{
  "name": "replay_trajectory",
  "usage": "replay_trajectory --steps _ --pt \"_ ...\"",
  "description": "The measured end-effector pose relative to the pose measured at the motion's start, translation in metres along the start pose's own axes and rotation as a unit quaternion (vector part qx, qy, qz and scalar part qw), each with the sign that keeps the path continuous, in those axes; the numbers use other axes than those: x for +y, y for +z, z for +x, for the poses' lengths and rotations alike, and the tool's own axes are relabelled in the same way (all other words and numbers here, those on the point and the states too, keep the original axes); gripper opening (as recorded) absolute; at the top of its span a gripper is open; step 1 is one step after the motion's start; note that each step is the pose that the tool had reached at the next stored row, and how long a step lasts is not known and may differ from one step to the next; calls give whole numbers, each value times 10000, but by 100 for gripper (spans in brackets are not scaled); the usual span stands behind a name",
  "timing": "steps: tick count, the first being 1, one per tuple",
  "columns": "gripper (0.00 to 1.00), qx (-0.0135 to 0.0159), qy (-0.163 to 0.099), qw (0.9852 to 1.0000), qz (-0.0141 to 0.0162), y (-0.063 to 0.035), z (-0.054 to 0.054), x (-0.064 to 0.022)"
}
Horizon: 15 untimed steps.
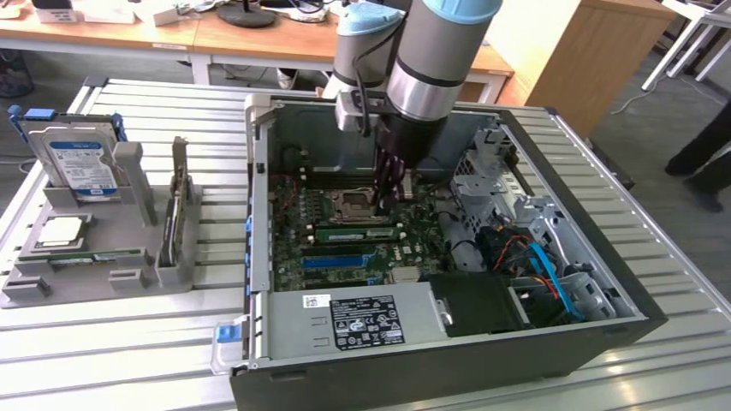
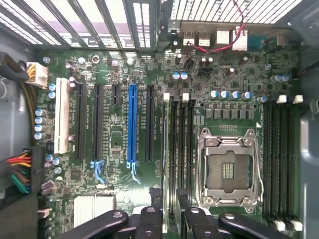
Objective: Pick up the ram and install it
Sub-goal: 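Insert the ram into the slot, then press down the ram until it locks into place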
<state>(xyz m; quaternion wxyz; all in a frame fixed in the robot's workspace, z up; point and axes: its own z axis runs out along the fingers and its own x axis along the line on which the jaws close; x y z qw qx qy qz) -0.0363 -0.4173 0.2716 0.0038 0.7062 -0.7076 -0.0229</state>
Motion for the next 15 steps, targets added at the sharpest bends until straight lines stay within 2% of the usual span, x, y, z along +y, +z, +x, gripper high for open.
replay_trajectory --steps 15 --pt "25 0 0 10000 0 -6 0 0"
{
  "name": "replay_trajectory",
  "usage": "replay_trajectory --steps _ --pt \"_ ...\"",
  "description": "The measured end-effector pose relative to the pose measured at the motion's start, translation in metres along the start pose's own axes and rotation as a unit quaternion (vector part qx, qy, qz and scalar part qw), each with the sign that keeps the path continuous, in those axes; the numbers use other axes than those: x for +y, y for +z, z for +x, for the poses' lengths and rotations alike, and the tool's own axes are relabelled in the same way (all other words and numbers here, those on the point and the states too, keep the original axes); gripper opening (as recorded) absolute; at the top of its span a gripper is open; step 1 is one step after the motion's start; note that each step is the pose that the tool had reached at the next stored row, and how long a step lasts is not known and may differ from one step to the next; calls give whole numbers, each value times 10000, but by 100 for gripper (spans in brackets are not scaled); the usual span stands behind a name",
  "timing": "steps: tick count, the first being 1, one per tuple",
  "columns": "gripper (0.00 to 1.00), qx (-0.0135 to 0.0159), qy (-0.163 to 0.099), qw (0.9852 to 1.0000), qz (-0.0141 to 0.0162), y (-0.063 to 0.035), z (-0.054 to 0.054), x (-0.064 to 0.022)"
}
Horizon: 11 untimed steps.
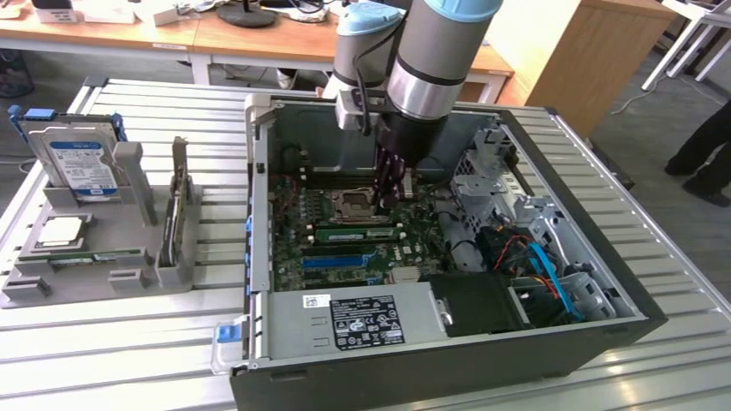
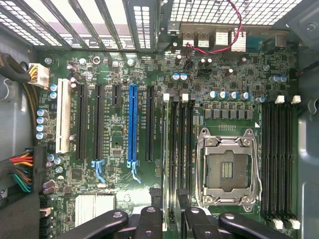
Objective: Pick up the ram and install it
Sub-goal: 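Press down the ram until it locks into place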
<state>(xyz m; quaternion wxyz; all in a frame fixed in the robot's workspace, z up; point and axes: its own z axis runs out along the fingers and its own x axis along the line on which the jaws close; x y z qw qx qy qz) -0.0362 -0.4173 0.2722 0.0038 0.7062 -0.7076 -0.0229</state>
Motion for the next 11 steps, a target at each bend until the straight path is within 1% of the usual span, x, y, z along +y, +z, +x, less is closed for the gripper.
replay_trajectory --steps 5,7,9,11 --pt "25 0 0 10000 0 0 0 0" --pt "24 0 0 10000 0 0 0 0" --pt "11 0 0 10000 0 0 0 0" --pt "11 0 0 10000 0 0 0 0"
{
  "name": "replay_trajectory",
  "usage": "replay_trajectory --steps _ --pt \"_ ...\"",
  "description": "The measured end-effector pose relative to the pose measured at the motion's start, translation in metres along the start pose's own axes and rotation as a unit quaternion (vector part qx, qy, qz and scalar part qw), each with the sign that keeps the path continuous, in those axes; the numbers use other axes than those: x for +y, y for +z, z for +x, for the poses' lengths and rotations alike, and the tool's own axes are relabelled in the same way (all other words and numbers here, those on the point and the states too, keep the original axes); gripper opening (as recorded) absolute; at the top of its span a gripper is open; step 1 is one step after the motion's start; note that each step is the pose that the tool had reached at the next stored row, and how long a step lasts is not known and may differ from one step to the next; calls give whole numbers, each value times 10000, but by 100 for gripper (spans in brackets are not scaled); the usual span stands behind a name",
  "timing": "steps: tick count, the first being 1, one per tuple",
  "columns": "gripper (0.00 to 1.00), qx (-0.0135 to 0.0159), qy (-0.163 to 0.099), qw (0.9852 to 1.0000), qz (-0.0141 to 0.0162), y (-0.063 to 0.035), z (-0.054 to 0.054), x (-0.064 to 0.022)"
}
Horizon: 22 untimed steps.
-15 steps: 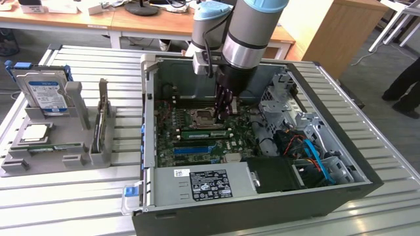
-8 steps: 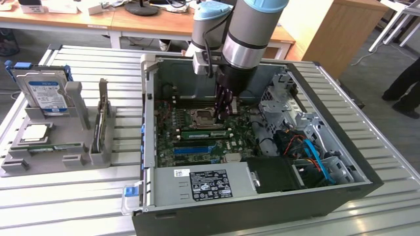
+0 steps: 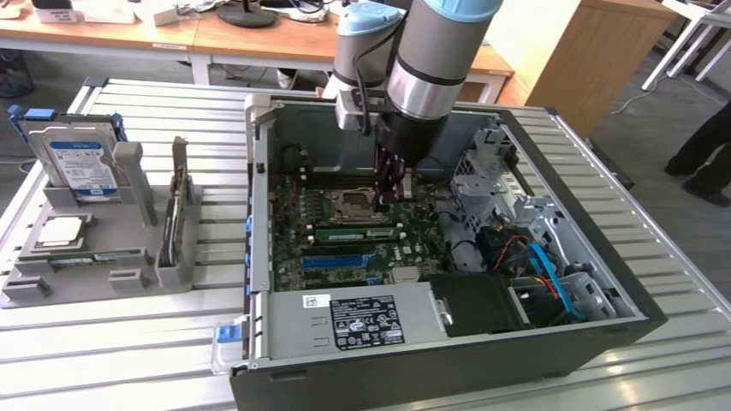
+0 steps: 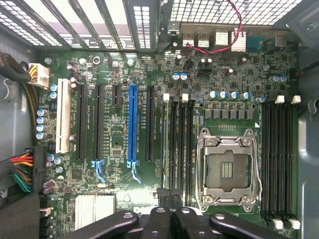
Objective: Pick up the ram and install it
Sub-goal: 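Press down the ram until it locks into place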
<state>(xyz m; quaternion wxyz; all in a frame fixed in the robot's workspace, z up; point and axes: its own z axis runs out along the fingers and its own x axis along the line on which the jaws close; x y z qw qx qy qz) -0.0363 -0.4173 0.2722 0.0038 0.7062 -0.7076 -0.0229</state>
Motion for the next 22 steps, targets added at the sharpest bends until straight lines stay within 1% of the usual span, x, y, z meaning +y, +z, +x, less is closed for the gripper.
replay_trajectory --steps 5,8,22 --pt "11 0 -1 10000 0 0 0 -7" --pt "11 0 0 10000 0 -2 0 -36" --pt "11 0 0 10000 -1 -9 2 -251"
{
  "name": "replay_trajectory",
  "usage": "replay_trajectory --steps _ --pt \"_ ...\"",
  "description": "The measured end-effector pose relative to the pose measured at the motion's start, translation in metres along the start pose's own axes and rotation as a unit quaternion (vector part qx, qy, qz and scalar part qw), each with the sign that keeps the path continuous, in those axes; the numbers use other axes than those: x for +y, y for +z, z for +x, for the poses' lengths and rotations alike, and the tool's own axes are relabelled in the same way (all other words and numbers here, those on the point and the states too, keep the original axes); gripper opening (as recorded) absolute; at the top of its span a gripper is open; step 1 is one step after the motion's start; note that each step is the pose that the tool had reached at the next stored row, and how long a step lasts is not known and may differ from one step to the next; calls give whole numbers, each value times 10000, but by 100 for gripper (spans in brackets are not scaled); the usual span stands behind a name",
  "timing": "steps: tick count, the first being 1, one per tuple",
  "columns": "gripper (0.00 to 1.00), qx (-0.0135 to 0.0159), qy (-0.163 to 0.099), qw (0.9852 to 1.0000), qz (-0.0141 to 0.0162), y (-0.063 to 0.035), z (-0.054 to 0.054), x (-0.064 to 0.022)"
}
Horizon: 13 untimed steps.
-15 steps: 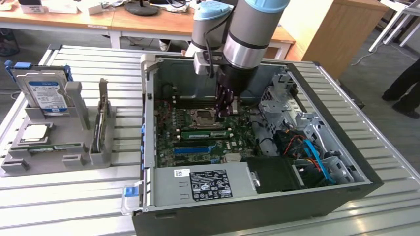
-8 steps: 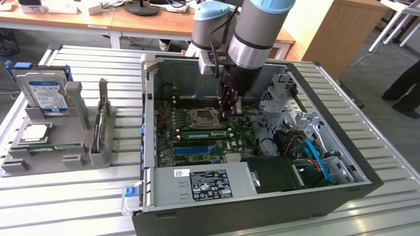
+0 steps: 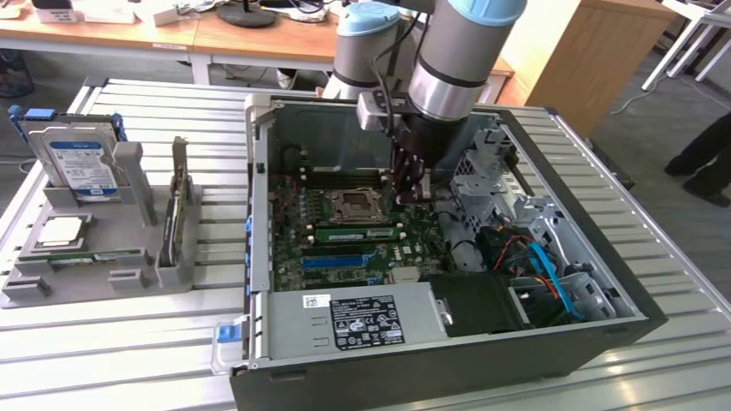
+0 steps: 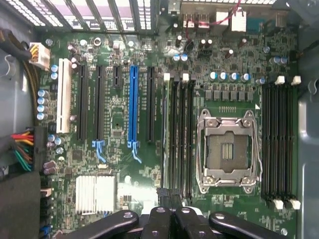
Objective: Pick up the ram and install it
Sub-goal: 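Press down the ram until it locks into place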
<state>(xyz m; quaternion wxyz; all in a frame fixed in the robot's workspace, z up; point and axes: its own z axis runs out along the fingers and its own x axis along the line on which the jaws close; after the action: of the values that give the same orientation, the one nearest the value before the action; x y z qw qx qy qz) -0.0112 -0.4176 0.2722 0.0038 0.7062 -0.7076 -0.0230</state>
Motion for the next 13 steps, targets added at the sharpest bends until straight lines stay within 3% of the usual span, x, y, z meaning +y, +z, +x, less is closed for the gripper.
replay_trajectory --steps 13 --pt "11 1 0 10000 -1 -5 5 -125"
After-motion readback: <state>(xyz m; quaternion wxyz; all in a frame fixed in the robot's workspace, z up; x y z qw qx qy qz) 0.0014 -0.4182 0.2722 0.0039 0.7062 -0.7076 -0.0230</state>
